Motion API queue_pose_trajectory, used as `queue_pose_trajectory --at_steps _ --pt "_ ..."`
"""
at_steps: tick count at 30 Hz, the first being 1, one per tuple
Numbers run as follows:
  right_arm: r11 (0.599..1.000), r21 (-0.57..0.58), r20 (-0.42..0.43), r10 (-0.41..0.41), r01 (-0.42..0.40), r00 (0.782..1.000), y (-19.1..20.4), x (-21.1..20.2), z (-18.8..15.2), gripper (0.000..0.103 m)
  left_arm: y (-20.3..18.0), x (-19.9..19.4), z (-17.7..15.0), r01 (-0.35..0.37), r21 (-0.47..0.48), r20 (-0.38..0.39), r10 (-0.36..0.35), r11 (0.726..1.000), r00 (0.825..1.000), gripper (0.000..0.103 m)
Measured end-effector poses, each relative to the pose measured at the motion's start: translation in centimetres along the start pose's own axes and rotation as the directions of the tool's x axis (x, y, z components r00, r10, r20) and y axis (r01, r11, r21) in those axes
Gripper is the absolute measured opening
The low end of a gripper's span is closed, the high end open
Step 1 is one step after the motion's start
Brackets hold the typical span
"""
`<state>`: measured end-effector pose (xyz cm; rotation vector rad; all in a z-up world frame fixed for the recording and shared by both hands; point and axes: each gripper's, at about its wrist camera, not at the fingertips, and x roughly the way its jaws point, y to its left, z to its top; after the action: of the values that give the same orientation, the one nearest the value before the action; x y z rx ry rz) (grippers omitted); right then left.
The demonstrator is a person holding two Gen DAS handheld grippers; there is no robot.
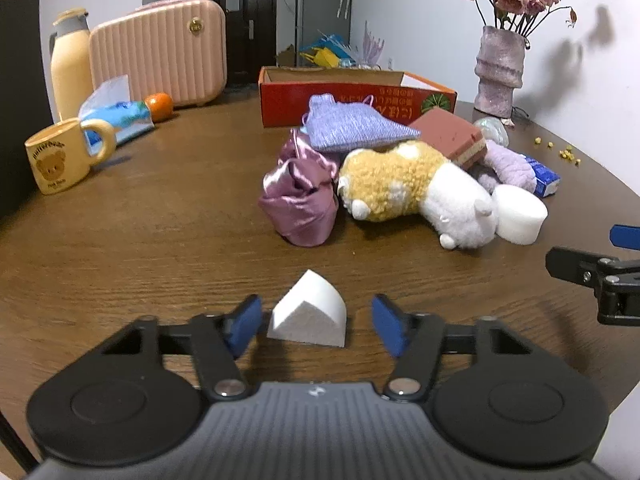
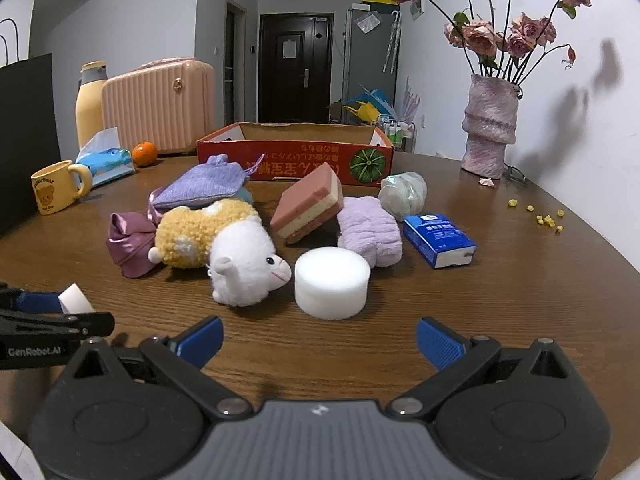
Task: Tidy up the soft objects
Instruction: 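Lower the left tool onto the white triangular sponge and close it, then carry the white sponge with the left tool while the right tool grasps the plush lamb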
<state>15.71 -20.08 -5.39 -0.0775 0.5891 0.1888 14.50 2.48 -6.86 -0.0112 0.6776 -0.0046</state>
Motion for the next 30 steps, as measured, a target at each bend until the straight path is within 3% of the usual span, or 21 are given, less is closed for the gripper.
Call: queue_pose_trajectory --at_steps 1,4,30 --pt "1.000 -0.001 -0.001 0.002 -0.002 1.000 0.1 0.2 0.1 0.103 0.1 0.2 0.0 0.005 -0.001 -0.007 -0.005 1.000 1.000 0.038" --pt "1.000 -0.002 -0.002 0.009 -0.009 1.000 0.2 0.4 0.2 0.103 0.1 0.3 0.0 0.000 0.003 -0.001 0.000 1.000 1.000 0.035" --pt "0.998 -0.033 0.017 0.050 -0.049 0.999 2.2 2.4 3.1 0.103 2.2 -1.1 3.0 -0.034 -0.018 0.099 0.035 0.999 0.995 0.034"
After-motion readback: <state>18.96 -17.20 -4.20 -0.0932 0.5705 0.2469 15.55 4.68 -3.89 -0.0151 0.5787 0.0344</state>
